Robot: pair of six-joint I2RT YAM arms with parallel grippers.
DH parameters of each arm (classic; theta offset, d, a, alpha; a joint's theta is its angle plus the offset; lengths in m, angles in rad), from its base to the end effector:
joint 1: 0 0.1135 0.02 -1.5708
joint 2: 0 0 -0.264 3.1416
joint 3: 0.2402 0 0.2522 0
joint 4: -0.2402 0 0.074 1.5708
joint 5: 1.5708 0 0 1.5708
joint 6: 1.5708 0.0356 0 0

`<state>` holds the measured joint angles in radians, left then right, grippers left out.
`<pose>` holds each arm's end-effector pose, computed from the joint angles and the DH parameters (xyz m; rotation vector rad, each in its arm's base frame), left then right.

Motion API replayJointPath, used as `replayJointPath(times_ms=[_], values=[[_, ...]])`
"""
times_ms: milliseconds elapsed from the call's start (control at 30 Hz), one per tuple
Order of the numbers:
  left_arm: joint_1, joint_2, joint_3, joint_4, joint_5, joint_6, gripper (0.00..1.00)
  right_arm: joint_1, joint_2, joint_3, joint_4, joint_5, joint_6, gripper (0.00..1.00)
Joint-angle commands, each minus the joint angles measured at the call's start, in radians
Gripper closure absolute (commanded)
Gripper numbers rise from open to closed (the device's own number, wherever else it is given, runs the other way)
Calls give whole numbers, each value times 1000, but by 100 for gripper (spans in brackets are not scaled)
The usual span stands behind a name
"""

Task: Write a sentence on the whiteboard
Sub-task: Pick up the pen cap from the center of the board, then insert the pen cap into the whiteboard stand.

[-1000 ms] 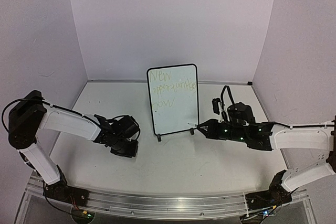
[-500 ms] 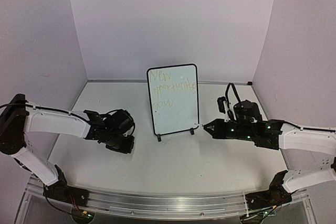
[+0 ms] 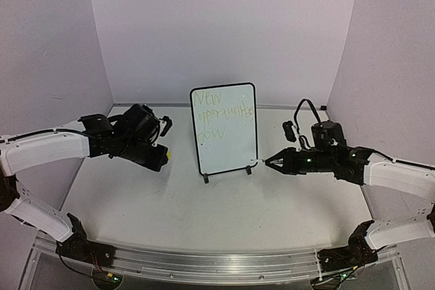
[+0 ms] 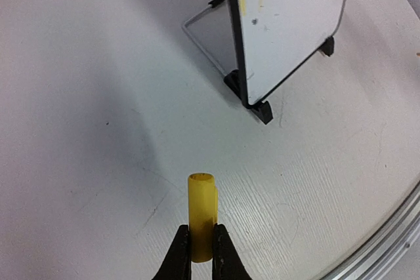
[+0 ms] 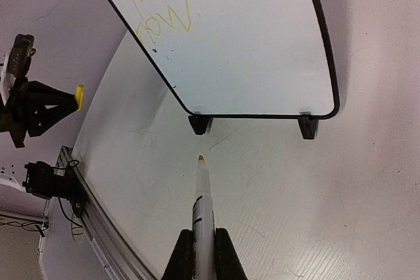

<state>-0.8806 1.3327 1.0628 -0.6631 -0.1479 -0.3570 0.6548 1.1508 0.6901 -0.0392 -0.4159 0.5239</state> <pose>0.1790 -0.2086 0.2748 0.5926 2.4496 -0.3305 0.1911 0.1649 0.2483 -0.4217 2.1929 1.1193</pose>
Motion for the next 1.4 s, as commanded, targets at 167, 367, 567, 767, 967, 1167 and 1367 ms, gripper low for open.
replayJointPath(times_ms=[167, 367, 567, 767, 967, 1167, 1367], values=[[-1, 27, 73, 28, 290, 320, 100, -4, 84, 108, -15, -244, -7, 100], [-9, 36, 64, 108, 445, 414, 100, -4, 198, 183, -13, -459, -7, 100], [-31, 60, 44, 121, 510, 476, 100, -3, 293, 233, -13, -641, 7, 100], [-74, 60, 13, 134, 557, 495, 100, 11, 351, 269, -11, -699, 12, 100], [-123, 84, 7, 119, 552, 505, 100, 28, 405, 322, -8, -739, 15, 100], [-144, 92, 7, 115, 536, 503, 100, 54, 456, 352, -8, -767, 18, 100], [-144, 91, 2, 118, 528, 498, 100, 62, 459, 347, -9, -774, 18, 100]])
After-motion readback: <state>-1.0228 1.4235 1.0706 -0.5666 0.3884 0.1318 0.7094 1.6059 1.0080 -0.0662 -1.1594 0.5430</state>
